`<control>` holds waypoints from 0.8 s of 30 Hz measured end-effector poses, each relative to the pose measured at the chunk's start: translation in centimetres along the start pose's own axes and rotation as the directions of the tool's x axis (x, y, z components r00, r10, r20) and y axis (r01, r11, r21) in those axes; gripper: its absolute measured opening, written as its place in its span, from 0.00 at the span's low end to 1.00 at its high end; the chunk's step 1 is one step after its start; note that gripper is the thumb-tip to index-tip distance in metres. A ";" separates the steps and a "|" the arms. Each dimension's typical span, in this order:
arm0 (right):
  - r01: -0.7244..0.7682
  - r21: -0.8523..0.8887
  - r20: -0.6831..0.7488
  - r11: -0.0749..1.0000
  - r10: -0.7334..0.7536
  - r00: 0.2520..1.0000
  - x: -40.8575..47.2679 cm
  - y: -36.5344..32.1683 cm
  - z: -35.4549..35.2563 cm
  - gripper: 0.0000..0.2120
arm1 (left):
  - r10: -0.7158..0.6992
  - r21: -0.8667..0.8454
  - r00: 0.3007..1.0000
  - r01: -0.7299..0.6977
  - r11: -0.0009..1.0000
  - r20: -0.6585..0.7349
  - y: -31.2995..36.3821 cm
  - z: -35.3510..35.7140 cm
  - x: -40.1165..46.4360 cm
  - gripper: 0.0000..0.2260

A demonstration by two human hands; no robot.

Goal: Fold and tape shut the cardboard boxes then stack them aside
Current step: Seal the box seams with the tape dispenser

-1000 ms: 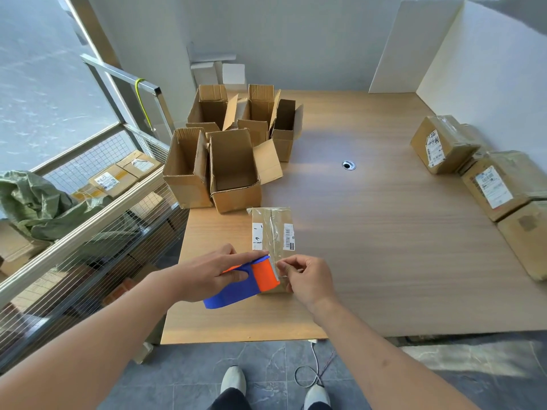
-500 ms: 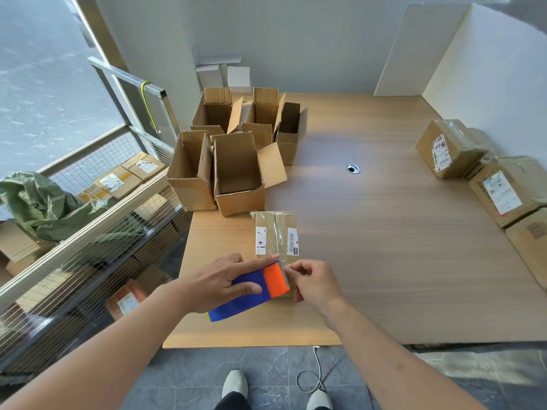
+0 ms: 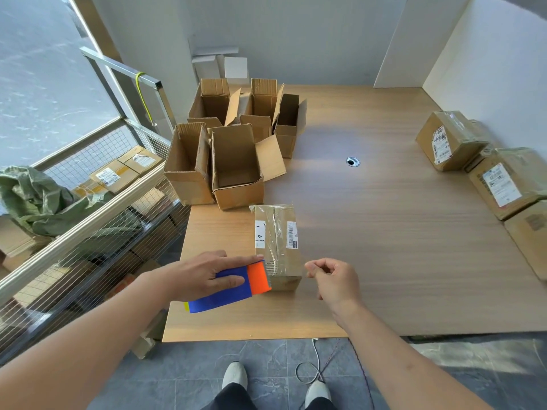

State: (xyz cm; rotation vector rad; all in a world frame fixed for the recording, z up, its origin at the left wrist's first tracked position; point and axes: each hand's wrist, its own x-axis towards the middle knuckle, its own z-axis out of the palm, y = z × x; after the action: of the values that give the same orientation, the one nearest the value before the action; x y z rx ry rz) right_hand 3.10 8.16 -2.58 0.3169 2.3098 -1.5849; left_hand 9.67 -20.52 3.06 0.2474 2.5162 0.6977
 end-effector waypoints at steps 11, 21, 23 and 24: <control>-0.073 0.003 -0.032 0.997 0.073 0.997 0.9 2.0 0.8 0.08 | -0.058 0.033 0.997 0.056 0.998 0.042 -1.9 0.5 0.9 0.22; -0.095 0.001 0.032 0.996 0.094 0.995 2.4 4.3 2.2 0.08 | -0.094 0.076 0.991 0.088 0.993 0.092 -2.7 0.3 2.6 0.21; -0.081 -0.019 0.047 0.997 0.082 0.996 2.6 4.6 2.5 0.04 | -0.100 0.066 0.989 0.094 0.993 0.105 -2.8 0.1 2.9 0.21; -0.093 -0.019 0.066 0.996 0.094 0.993 2.7 4.8 2.5 0.04 | -0.100 0.064 0.989 0.093 0.994 0.110 -2.9 0.0 3.0 0.21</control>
State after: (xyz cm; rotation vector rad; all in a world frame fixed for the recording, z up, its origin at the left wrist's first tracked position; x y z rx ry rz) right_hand 2.67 7.59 -8.63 0.3570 2.2224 -1.5087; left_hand 7.07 -22.06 0.26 0.1788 2.4251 0.5570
